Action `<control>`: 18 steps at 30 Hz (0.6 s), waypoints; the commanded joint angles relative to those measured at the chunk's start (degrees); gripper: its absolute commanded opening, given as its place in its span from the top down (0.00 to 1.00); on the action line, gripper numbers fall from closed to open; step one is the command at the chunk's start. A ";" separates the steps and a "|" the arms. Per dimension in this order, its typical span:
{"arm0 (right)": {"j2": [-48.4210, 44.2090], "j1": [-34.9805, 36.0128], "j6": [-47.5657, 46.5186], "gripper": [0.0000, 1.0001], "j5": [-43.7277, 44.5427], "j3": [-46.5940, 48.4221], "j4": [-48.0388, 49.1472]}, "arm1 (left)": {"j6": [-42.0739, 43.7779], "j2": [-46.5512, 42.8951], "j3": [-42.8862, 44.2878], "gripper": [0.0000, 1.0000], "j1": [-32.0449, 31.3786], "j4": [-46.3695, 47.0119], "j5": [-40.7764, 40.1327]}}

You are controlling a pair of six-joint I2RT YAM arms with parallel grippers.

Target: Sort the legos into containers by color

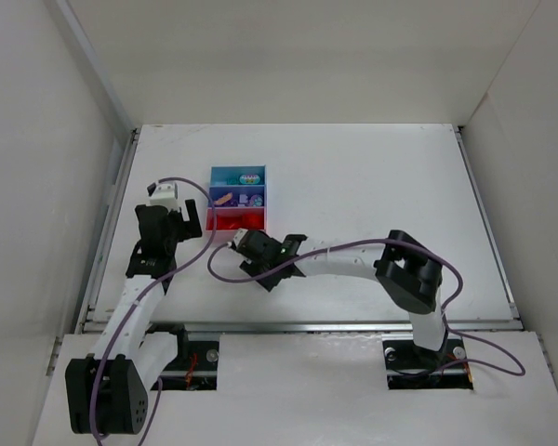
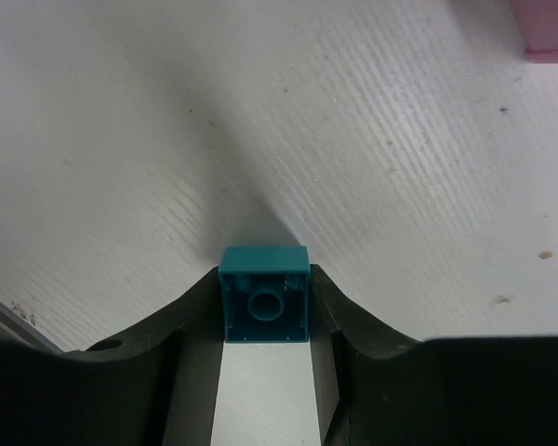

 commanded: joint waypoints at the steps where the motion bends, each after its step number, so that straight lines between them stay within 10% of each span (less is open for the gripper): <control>1: -4.08 -0.39 -0.61 1.00 4.48 7.60 -2.12 | -0.10 -1.17 -0.52 0.15 -0.13 2.46 -0.50; 18: 23.94 -15.59 -4.21 1.00 14.69 59.06 0.90 | -0.10 -0.11 -1.57 0.15 2.15 3.17 -2.17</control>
